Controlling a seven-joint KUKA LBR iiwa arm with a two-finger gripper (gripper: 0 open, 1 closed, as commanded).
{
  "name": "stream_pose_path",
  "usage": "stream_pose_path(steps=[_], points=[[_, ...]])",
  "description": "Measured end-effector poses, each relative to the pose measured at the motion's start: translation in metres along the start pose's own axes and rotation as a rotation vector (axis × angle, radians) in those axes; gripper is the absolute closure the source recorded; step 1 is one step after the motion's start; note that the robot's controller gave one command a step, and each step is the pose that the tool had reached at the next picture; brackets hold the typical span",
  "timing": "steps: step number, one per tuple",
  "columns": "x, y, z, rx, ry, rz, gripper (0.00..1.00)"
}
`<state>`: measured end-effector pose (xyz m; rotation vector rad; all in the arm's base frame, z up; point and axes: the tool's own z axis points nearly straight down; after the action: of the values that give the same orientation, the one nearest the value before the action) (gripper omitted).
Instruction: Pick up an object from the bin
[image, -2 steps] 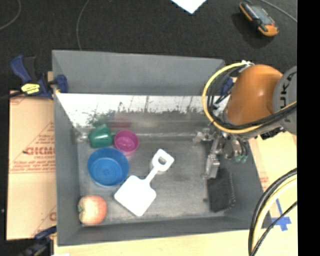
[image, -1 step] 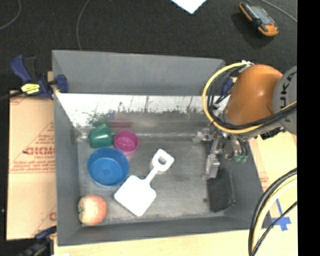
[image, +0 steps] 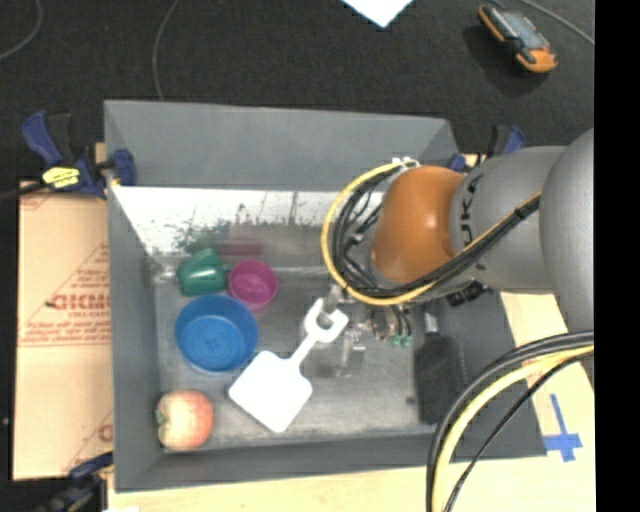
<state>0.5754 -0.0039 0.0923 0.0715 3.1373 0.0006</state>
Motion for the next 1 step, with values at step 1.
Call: stream_pose_path(steps=[1], points=[[-0.0395,-0.0532,0.0219,0.006,-0.020,0.101,0.00]])
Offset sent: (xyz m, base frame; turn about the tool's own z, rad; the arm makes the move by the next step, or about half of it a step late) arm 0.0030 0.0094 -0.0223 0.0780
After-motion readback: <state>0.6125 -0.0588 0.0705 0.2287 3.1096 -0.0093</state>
